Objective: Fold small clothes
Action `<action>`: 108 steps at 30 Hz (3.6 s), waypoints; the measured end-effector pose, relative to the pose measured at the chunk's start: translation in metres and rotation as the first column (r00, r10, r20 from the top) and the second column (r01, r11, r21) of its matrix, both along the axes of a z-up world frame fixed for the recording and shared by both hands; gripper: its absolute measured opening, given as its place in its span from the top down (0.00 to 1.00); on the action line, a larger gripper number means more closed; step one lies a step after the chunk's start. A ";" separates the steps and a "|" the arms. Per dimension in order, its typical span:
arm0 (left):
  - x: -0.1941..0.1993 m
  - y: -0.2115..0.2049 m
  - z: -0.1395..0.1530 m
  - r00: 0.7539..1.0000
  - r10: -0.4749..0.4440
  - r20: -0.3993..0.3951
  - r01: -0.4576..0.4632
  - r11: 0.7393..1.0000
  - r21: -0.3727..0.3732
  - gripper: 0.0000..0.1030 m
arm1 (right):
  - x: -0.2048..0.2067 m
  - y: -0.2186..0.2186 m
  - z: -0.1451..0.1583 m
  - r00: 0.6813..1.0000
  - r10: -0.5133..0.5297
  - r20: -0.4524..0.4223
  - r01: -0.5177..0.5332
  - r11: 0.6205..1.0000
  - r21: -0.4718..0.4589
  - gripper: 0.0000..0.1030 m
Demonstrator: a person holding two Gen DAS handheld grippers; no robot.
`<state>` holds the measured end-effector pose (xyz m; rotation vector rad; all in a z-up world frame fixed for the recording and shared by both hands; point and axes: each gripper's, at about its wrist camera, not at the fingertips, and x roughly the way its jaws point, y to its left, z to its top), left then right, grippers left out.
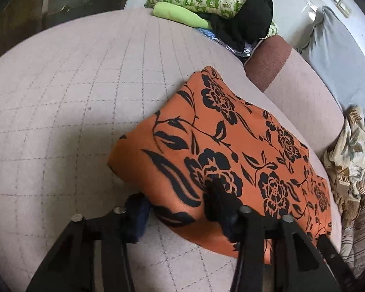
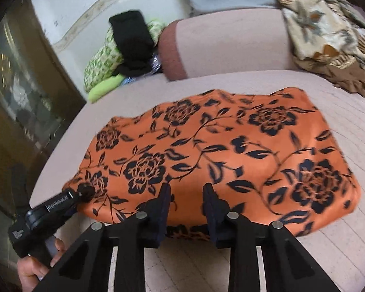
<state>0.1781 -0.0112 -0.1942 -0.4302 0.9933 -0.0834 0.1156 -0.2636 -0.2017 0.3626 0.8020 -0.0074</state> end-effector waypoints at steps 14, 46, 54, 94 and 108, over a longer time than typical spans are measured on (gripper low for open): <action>0.003 -0.005 0.006 0.993 -0.028 0.114 0.022 0.998 0.061 0.69 | 0.003 -0.001 -0.024 0.993 0.030 -0.111 -0.021 0.996 0.086 0.72; 0.005 -0.029 0.010 0.973 -0.105 0.208 0.083 0.990 0.114 0.73 | -0.038 -0.115 -0.001 0.965 -0.256 -0.060 0.262 0.957 0.125 0.72; -0.010 -0.073 0.057 0.905 -0.291 0.311 0.211 0.940 0.268 0.74 | -0.045 -0.143 0.004 0.947 -0.315 -0.053 0.320 0.930 0.182 0.68; -0.002 -0.137 0.002 0.854 -0.511 0.095 0.481 0.847 0.229 0.21 | 0.012 -0.185 -0.019 0.964 -0.261 -0.041 0.239 0.794 0.559 0.26; -0.003 -0.157 0.019 0.818 -0.546 0.180 0.498 0.829 0.256 0.21 | 0.029 -0.132 0.035 0.972 -0.220 0.081 0.206 0.967 0.152 0.85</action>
